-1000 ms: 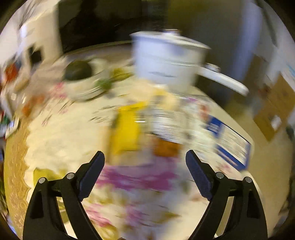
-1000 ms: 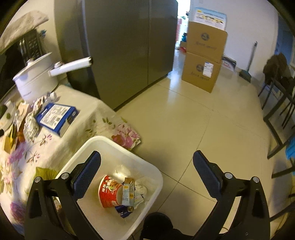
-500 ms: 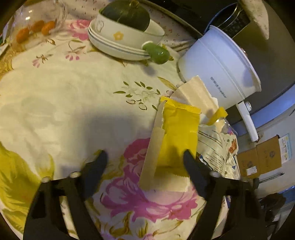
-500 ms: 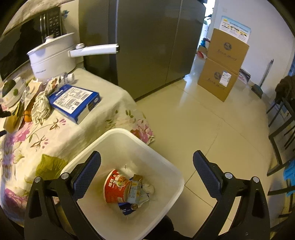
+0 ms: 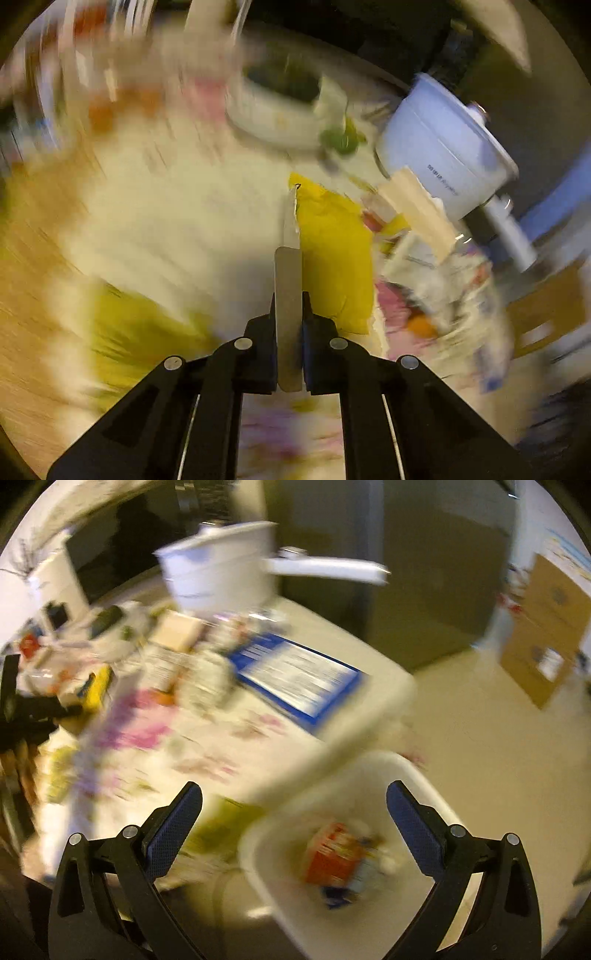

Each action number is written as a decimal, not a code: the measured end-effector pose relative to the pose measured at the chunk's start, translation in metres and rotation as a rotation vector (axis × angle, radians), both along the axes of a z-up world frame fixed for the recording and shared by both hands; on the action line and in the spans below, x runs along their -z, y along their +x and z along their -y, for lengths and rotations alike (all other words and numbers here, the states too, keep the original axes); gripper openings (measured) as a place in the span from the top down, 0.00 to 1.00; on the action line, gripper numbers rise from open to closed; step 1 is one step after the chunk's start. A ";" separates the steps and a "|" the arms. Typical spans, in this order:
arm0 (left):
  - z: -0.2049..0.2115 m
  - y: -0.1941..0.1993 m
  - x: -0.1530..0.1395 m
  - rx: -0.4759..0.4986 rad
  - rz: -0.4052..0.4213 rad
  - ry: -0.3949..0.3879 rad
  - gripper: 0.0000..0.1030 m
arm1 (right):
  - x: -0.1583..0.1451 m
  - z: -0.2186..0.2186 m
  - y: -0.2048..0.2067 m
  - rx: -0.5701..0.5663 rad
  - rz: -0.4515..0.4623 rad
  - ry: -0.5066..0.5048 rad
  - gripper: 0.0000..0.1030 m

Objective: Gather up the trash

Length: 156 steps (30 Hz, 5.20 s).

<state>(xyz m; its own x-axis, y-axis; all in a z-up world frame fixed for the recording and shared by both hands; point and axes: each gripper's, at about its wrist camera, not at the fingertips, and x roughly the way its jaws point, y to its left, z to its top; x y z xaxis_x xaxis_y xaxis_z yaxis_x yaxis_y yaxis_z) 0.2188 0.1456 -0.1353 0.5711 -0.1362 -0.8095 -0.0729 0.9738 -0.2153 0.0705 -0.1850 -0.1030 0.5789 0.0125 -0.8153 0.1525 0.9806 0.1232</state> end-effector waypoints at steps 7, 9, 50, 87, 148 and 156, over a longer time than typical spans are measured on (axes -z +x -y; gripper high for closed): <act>-0.045 -0.020 -0.040 -0.197 0.136 0.314 0.92 | -0.009 -0.070 0.052 -0.084 0.020 0.128 0.07; -0.058 -0.030 -0.052 -0.198 0.171 0.281 0.92 | -0.005 -0.086 0.065 -0.092 0.007 0.171 0.07; -0.191 -0.064 -0.092 -0.431 0.337 -0.143 0.91 | 0.073 -0.328 0.158 -0.317 -0.155 0.036 0.92; 0.016 -0.077 -0.110 0.036 0.387 -0.113 0.91 | -0.003 -0.003 -0.003 0.054 0.010 -0.072 0.93; 0.194 0.004 -0.020 0.306 0.132 0.056 0.21 | 0.040 0.140 -0.111 0.504 -0.068 -0.146 0.07; 0.150 0.075 0.021 0.138 -0.005 -0.067 0.22 | 0.044 0.133 -0.103 0.467 -0.088 -0.149 0.07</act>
